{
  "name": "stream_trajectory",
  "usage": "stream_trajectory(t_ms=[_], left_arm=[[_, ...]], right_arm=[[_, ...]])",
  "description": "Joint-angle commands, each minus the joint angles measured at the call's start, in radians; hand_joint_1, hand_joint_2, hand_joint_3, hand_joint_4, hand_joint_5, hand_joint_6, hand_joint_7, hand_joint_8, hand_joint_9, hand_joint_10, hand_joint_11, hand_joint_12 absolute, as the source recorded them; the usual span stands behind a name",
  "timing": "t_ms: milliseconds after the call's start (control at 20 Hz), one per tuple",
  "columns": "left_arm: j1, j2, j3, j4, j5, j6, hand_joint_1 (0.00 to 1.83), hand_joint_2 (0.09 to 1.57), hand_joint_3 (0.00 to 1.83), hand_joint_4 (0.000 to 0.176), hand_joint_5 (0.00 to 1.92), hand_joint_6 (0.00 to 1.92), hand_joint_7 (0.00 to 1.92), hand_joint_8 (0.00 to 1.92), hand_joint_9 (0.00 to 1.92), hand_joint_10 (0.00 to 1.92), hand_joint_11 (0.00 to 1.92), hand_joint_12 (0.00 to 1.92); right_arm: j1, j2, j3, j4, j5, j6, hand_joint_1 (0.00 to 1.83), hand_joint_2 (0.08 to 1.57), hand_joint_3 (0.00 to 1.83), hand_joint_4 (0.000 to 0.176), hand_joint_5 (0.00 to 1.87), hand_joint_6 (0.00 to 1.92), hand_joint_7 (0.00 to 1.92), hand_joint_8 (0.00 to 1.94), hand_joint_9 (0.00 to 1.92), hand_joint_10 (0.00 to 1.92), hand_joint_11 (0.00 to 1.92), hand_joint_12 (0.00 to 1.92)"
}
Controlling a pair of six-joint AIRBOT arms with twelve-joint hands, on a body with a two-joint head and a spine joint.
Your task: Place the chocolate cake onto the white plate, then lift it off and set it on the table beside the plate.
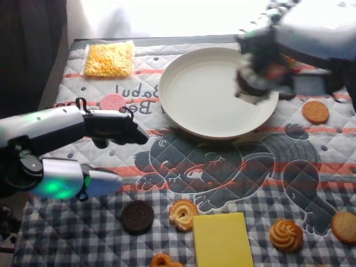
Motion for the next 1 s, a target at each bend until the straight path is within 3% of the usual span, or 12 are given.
stream_trajectory(t_ms=[0, 100, 150, 200, 350, 500, 550, 600, 650, 750, 850, 950], left_arm=[[-0.002, 0.013, 0.001, -0.029, -0.115, -0.008, 0.85, 1.23, 0.00, 0.000, 0.29, 0.57, 0.47, 0.04, 0.25, 0.59, 0.00, 1.46], [0.001, 0.016, 0.001, -0.041, -0.122, -0.008, 0.85, 1.23, 0.00, 0.004, 0.28, 0.57, 0.46, 0.03, 0.24, 0.58, 0.00, 1.42], [0.003, 0.018, 0.002, -0.045, -0.125, -0.008, 0.84, 1.22, 0.00, 0.003, 0.27, 0.56, 0.45, 0.02, 0.24, 0.61, 0.00, 1.49], [0.003, 0.019, 0.002, -0.045, -0.125, -0.008, 0.84, 1.22, 0.00, 0.003, 0.27, 0.56, 0.45, 0.02, 0.24, 0.61, 0.00, 1.49], [0.005, 0.024, 0.002, -0.054, -0.131, -0.008, 0.84, 1.22, 0.00, 0.004, 0.26, 0.56, 0.46, 0.02, 0.22, 0.62, 0.00, 1.41], [0.006, 0.026, 0.002, -0.062, -0.137, -0.008, 0.89, 1.22, 0.00, 0.020, 0.24, 0.53, 0.41, 0.00, 0.17, 0.57, 0.00, 1.26], [0.006, 0.026, 0.003, -0.063, -0.138, -0.008, 0.92, 1.21, 0.00, 0.024, 0.28, 0.48, 0.44, 0.01, 0.19, 0.80, 0.00, 1.50], [0.006, 0.026, 0.004, -0.063, -0.138, -0.008, 0.93, 1.21, 0.00, 0.019, 0.29, 0.47, 0.44, 0.01, 0.17, 0.85, 0.00, 1.47], [0.005, 0.026, 0.005, -0.066, -0.139, -0.008, 0.90, 1.21, 0.00, 0.020, 0.29, 0.44, 0.45, 0.02, 0.16, 1.09, 0.00, 1.62], [0.003, 0.026, 0.007, -0.068, -0.140, -0.008, 0.80, 1.24, 0.00, 0.024, 0.27, 0.44, 0.43, 0.02, 0.12, 1.18, 0.01, 1.71], [0.003, 0.031, 0.006, -0.068, -0.146, -0.008, 0.76, 1.24, 0.00, 0.014, 0.27, 0.46, 0.43, 0.02, 0.09, 1.04, 0.00, 1.59], [0.003, 0.033, 0.006, -0.068, -0.148, -0.008, 0.77, 1.25, 0.00, 0.005, 0.27, 0.46, 0.42, 0.02, 0.07, 0.95, 0.00, 1.49]], right_arm=[[-0.006, 0.023, -0.028, -0.012, 0.116, 0.006, 1.21, 1.28, 0.00, 0.000, 0.67, 1.29, 0.69, 1.67, 0.68, 1.88, 0.66, 1.92], [-0.049, 0.087, -0.085, -0.031, 0.144, 0.006, 1.14, 1.29, 0.00, 0.000, 0.68, 1.35, 0.65, 1.66, 0.49, 1.85, 0.54, 1.92], [-0.092, 0.128, -0.124, -0.053, 0.159, 0.016, 1.17, 1.31, 0.00, 0.000, 0.65, 1.25, 0.67, 1.79, 0.82, 1.92, 0.94, 1.92], [-0.101, 0.134, -0.130, -0.056, 0.159, 0.019, 1.17, 1.31, 0.00, 0.000, 0.65, 1.25, 0.67, 1.79, 0.82, 1.92, 0.94, 1.92], [-0.163, 0.145, -0.129, -0.138, 0.160, 0.159, 1.19, 1.24, 0.00, 0.000, 0.74, 1.23, 0.81, 1.48, 0.70, 1.72, 0.64, 1.92], [-0.213, 0.131, -0.118, -0.141, 0.159, 0.181, 1.18, 1.22, 0.00, 0.000, 0.75, 1.27, 0.84, 1.37, 0.64, 1.60, 0.52, 1.92], [-0.234, 0.116, -0.107, -0.126, 0.150, 0.182, 1.17, 1.22, 0.00, 0.000, 0.73, 1.32, 0.82, 1.33, 0.60, 1.56, 0.48, 1.92], [-0.245, 0.108, -0.101, -0.117, 0.146, 0.182, 1.15, 1.24, 0.00, 0.020, 0.73, 1.38, 0.76, 1.34, 0.52, 1.49, 0.41, 1.92], [-0.260, 0.098, -0.092, -0.103, 0.138, 0.182, 1.12, 1.17, 0.00, 0.000, 0.52, 1.05, 0.54, 0.98, 0.39, 1.34, 0.29, 1.92], [-0.288, 0.085, -0.076, -0.082, 0.122, 0.182, 1.08, 1.12, 0.00, 0.000, 0.32, 0.52, 0.37, 0.46, 0.17, 0.92, 0.05, 1.73], [-0.297, 0.087, -0.075, -0.078, 0.107, 0.182, 1.11, 1.09, 0.00, 0.000, 0.19, 0.16, 0.16, 0.07, 0.02, 0.48, 0.00, 1.34], [-0.298, 0.103, -0.086, -0.077, 0.111, 0.182, 0.96, 1.09, 0.00, 0.081, 0.02, 0.01, 0.01, 0.00, 0.00, 0.04, 0.00, 0.82]])
